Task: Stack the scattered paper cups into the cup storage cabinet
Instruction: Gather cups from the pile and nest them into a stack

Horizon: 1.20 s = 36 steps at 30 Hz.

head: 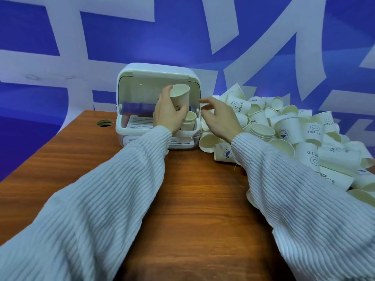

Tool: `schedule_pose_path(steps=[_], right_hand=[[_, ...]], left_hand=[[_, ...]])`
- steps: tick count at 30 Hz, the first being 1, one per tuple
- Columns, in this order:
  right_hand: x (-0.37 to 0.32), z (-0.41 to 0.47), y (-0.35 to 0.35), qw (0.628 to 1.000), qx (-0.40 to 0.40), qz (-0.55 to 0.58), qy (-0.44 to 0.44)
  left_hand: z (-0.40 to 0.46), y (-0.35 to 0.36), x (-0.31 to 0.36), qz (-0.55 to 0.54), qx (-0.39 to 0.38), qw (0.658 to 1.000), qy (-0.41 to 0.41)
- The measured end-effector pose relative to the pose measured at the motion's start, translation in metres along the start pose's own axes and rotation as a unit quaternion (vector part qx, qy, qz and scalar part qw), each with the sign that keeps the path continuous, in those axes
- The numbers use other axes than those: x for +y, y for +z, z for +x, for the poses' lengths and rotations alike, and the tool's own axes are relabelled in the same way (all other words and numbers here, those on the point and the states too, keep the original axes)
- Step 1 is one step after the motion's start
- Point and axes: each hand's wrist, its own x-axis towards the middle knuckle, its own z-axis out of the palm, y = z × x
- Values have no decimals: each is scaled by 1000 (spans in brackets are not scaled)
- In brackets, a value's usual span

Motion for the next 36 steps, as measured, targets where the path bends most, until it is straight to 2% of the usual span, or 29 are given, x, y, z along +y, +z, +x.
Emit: schedule_pose_path(steps=[5, 8, 14, 17, 20, 22, 25, 28, 31, 33, 34, 36], right_hand=[[10, -8, -13, 1000, 7, -10, -1], [16, -9, -19, 1000, 11, 1, 16], [29, -14, -21, 1000, 3, -13, 28], [37, -12, -19, 996, -10, -84, -4], [39, -8, -14, 982, -65, -173, -33], [40, -5, -10, 964, -97, -243, -39], [43, -3, -8, 945, -89, -309, -62], [42, -5, -18, 947, -29, -309, -84], [33, -8, -30, 972, 45, -222, -65], [21, -9, -39, 993, 69, -84, -37], [15, -11, -42, 998, 57, 6, -24], [5, -18, -48, 988, -15, 154, -15]], left_hand=[[14, 7, 8, 105, -55, 993, 21], [18, 9, 9, 120, -80, 989, 30], [12, 19, -5, 223, -141, 964, -25], [7, 21, -8, 276, -161, 948, -11], [-2, 23, -14, 339, -201, 918, 38], [-2, 21, -15, 354, -225, 907, 42], [-3, 18, -14, 324, -224, 917, 55], [-14, 15, -11, 234, -134, 956, 112], [-25, 16, -5, 155, -88, 971, 159], [-31, 18, 1, 97, -81, 977, 174], [-35, 20, 6, 64, -86, 980, 167], [-41, 22, 15, 11, -91, 987, 130]])
